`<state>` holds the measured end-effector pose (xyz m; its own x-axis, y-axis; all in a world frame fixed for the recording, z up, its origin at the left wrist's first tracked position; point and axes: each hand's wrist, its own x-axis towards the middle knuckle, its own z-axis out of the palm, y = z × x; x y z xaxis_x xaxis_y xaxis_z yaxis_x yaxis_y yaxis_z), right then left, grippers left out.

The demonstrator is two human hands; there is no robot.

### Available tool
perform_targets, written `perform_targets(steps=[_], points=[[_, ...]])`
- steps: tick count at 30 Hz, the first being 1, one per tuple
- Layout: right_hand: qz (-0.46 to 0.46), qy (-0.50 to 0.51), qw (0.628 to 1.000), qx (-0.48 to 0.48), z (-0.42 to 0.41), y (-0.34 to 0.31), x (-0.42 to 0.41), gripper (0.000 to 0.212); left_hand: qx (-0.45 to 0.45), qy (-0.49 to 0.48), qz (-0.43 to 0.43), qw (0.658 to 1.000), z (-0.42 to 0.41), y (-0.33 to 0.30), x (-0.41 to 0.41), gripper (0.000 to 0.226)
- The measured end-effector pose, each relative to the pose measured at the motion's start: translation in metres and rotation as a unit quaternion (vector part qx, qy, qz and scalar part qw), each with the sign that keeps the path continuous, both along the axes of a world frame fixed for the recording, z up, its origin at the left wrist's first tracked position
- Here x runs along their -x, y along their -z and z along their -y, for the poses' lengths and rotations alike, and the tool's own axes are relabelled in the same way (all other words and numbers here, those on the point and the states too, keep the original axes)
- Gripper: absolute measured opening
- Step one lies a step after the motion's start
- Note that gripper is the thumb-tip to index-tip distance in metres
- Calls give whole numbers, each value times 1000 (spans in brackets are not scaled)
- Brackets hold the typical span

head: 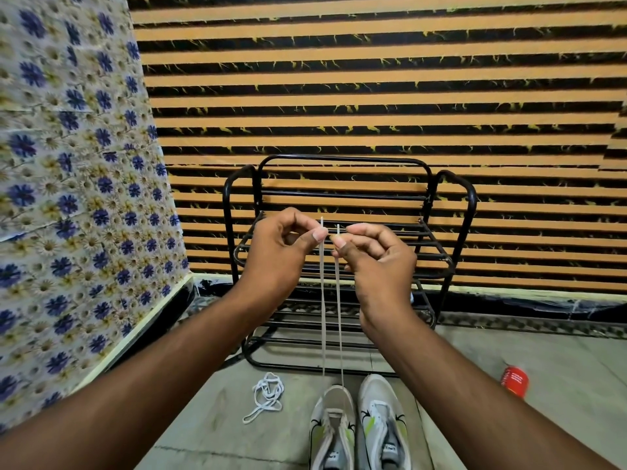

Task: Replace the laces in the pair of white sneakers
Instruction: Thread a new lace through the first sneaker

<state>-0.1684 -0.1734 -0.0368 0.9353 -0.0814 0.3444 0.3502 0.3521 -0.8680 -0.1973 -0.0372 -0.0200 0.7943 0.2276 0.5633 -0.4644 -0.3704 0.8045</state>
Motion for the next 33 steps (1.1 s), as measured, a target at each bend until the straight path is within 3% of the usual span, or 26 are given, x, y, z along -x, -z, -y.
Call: perform_targets(steps=[11,22,25,29,33], points=[[12,7,1000,-2,1,3,-1,19,13,0,0,1000,0,3,-1,7],[26,71,997,34,15,20,-10,13,48,40,-66,996,1,17,-10,10],[25,98,991,89,27,37,-19,10,65,58,-101,991,1,34,-15,10],[39,199,959,197,41,68,-31,21,118,51,-161,979,2,73,-27,8],[23,201,939,278,50,104,-42,20,149,55,-219,963,5,130,-40,7]])
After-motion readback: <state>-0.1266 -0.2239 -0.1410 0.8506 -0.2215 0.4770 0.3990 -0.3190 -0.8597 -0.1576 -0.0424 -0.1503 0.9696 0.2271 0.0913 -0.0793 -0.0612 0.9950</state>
